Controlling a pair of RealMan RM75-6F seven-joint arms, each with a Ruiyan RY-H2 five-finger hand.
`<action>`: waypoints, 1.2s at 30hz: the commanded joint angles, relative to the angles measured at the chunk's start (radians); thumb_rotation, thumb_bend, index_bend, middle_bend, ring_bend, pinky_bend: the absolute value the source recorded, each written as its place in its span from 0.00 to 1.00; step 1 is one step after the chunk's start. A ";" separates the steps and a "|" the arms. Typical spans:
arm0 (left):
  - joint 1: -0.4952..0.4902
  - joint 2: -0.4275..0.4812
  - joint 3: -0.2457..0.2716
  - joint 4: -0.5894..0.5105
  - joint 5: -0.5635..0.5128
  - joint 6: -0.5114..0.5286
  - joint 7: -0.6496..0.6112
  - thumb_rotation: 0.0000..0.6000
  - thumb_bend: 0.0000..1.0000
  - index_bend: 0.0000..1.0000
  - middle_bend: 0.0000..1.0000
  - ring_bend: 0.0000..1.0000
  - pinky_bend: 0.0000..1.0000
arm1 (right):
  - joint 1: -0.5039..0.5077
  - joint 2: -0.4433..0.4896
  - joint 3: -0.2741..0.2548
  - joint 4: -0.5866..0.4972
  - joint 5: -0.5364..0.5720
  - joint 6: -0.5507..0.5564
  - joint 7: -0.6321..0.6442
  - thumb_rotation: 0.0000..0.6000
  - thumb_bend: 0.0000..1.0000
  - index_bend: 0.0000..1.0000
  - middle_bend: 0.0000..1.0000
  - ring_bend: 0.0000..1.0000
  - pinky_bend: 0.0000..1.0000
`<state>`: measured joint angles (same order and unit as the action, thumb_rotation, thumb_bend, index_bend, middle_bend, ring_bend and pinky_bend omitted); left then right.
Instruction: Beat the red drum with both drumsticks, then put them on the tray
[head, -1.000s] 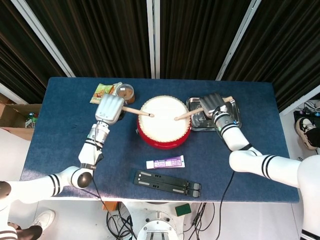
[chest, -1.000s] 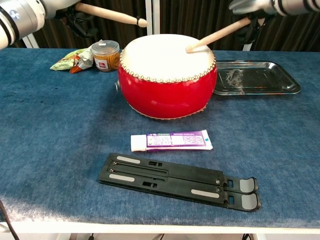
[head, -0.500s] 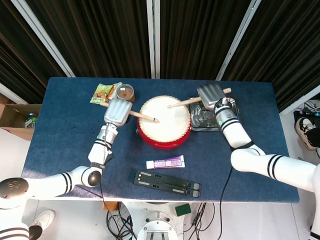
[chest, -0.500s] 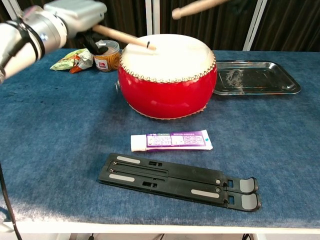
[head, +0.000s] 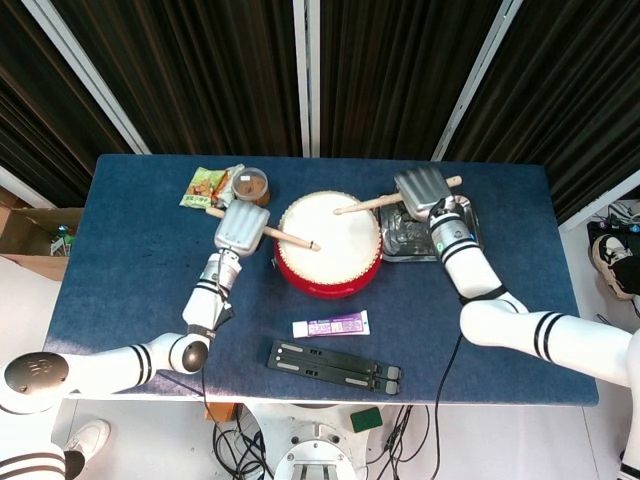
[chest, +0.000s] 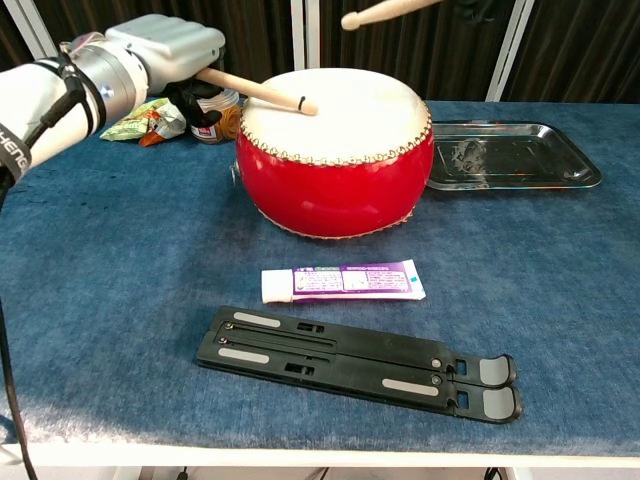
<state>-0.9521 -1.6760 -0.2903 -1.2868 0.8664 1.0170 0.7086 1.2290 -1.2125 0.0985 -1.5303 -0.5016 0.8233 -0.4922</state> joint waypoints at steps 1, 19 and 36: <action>0.018 0.060 -0.033 -0.071 0.029 0.060 -0.047 1.00 0.38 1.00 1.00 1.00 1.00 | 0.001 -0.063 -0.041 0.061 0.017 -0.040 -0.064 1.00 0.93 1.00 1.00 1.00 1.00; 0.006 0.028 0.003 -0.031 0.013 0.035 -0.054 1.00 0.38 1.00 1.00 1.00 1.00 | -0.043 -0.050 0.016 0.051 -0.056 -0.044 0.003 1.00 0.93 1.00 1.00 1.00 1.00; 0.097 0.186 0.009 -0.207 0.101 0.130 -0.149 1.00 0.38 1.00 1.00 1.00 1.00 | -0.200 -0.037 -0.004 0.160 -0.141 -0.024 0.156 1.00 0.93 1.00 1.00 1.00 1.00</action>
<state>-0.8603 -1.4932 -0.2884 -1.4921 0.9602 1.1474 0.5645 1.0925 -1.3036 0.0894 -1.3573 -0.5895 0.7833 -0.3979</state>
